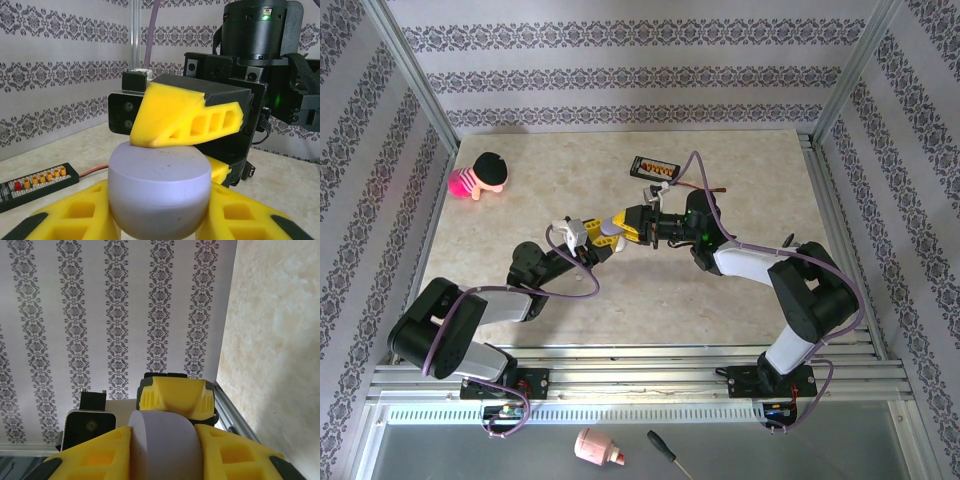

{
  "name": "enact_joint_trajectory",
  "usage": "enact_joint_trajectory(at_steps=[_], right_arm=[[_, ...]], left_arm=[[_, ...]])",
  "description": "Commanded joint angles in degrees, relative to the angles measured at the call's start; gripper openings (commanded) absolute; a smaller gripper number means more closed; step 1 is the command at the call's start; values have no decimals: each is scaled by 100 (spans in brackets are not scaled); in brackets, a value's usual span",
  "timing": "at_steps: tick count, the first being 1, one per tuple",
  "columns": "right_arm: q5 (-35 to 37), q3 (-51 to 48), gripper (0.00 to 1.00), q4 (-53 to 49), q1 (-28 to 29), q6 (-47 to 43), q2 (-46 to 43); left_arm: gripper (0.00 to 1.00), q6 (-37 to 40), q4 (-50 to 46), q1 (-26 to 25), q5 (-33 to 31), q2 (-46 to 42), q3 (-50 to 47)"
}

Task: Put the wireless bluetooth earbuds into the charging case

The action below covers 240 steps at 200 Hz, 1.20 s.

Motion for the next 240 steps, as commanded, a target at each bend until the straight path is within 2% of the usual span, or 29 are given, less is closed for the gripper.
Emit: enact_joint_trajectory(at_steps=[1,10,20,35,50,81,113,149,211,240], right_arm=[[-86,-75,24,59,-32,-201,2],[-51,-62,24,-99,-79,-416,-43],[11,-55,23,-350,-166,-670,-111],[93,-34,23,-603,-326,-990,-181],[233,-11,23,-962,-530,-1361,-187],[874,293,24,-2691,-981,-2908,-154],[1562,597,24,-3329,-1494,-3720,208],[2657,1610,26,-5093,-1647,-4948,810],[3171,2606,28,-5714,-1734,-5396,1991],[3368,2733,31,-5840,-1784,-5499,2182]], left_arm=[[54,132,403,33,-69,-45,99],[70,171,403,33,-117,-62,22],[82,223,388,33,-173,-103,-76],[91,327,222,33,-207,-210,-204],[95,475,-185,33,-206,-381,-293],[100,910,-1486,-53,-377,-781,-237],[100,1516,-3108,-269,-947,-1056,108],[99,1654,-3567,-322,-1189,-1028,233],[99,1319,-4122,-311,-1655,-908,502],[100,1117,-4869,-310,-1935,-743,860]])
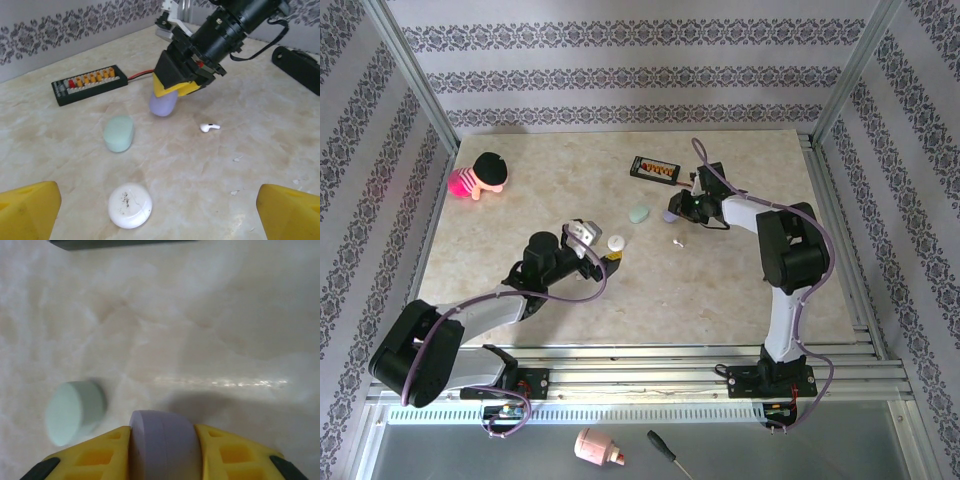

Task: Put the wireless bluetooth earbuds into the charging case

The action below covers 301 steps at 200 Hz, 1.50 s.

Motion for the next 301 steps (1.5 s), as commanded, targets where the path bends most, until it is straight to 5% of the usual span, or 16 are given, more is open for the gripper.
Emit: enact_joint_trajectory(at_steps=[1,29,118,137,208,258,301], right_arm=[[409,230,31,-376,-87,-307,119],[647,250,38,-555,-158,-485,128],[1456,-363,83,-983,-165,-1462,-1168],[1421,-741,84,-928,-136,-1538,-1652],[1286,-1575,85,-1019,-143,-1651,-2700],[1246,-1824,84,-985,-162,-1701,-2847],[1223,-1901,84,-877,-209,-1702,-2837]], left_arm=[[100,-216,-822,-35,-324,175,379],[100,-491,-2065,-35,-714,472,1035],[94,-1949,-5967,-96,-1294,2054,3680],[100,-1991,-7005,-96,-1161,2585,4497],[99,-2163,-10127,-258,-1451,4988,7579],[93,-2324,-10727,-411,-1522,5776,8695],[84,-2504,-10525,-417,-1749,5985,8619]])
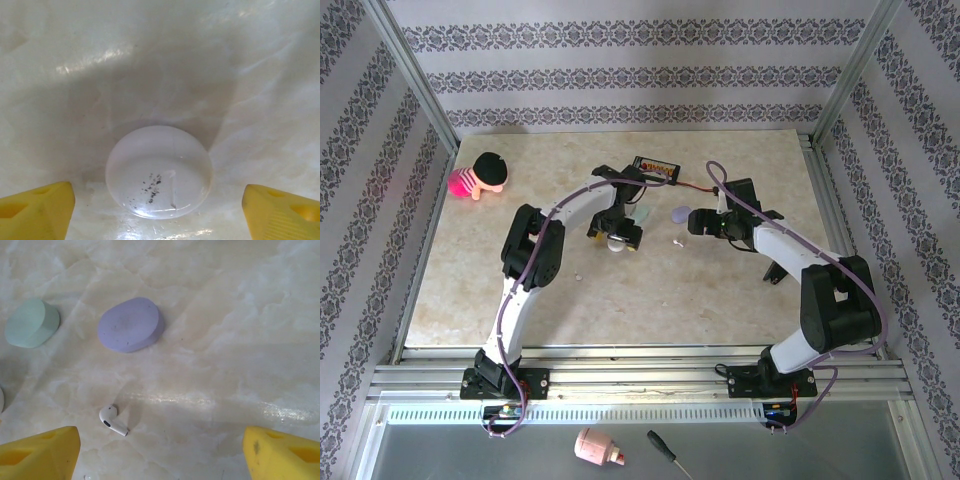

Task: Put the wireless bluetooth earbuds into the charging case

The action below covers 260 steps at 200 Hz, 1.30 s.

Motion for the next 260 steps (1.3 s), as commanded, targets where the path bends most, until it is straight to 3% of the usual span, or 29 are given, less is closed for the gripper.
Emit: enact_joint_trajectory(at_steps=[1,72,93,140,166,203,232,260], right_arm=[[-36,-57,84,87,-30,-115,-119],[-293,-214,83,153,-25,-78,-189],[-355,-237,83,125,-23,-58,-230],[-606,-578,83,248,81,-65,-796],[-762,-1326,83,1159,356,-209,-1597],[-231,-2024,85,2160,1307,-645,-2326],[-186,-2459,86,3442,1742,-460,-2207],[-540,-2705,84,5070,1809,87,-1597]], left_arm=[[84,-235,-316,-32,-272,163,40],[64,-717,438,-30,-370,238,-166],[52,-740,512,-35,-346,257,-199],[50,-847,634,-30,-209,-2,-461],[46,-1111,1131,-32,114,-516,-919],[43,-1969,2549,8,864,-1418,-1881],[41,-2851,3673,31,1057,-2136,-2623],[41,-3617,4428,71,1428,-2575,-3075]])
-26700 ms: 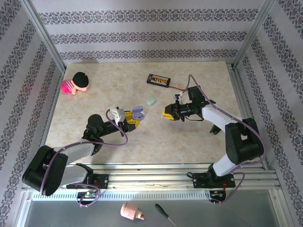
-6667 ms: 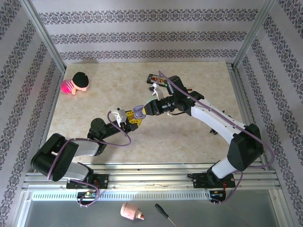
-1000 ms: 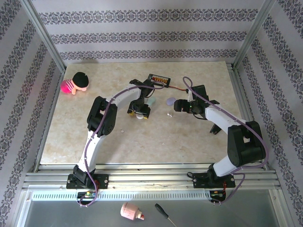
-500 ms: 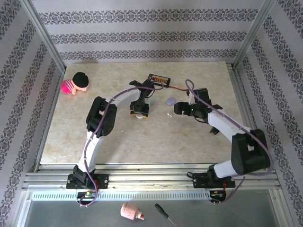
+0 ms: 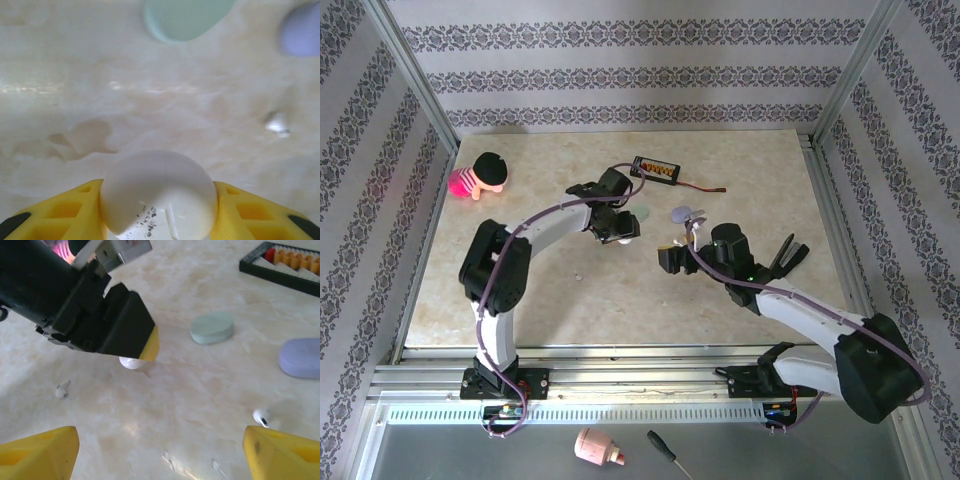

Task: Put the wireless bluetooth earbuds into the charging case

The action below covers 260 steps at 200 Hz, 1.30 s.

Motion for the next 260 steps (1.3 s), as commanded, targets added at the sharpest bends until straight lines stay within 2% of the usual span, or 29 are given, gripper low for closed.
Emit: enact_joint_trajectory(at_steps=[1,41,116,150,191,214,228,260], right_arm=[[-139,-180,83,1873,59,394,447],[-332,125,77,2683,122,532,1326],[-690,582,67,3529,109,977,2428],[-576,671,54,3850,115,1140,2738],[-630,750,27,3999,96,1199,2922],[-659,694,19,3974,79,1167,2869],[-705,637,17,3925,57,1097,2773],[-1113,554,16,3665,-48,735,2454]], left_arm=[[41,-1042,1157,60,458,-358,-301],[40,-1860,2165,58,1265,-510,-773],[40,-2112,2439,62,1616,-745,-902],[40,-2000,2271,62,1699,-776,-889],[40,-2078,2394,61,1770,-825,-981],[40,-2001,2336,75,1727,-856,-989],[44,-1942,2329,96,1692,-877,-992],[63,-1807,2587,188,1472,-1124,-1199]])
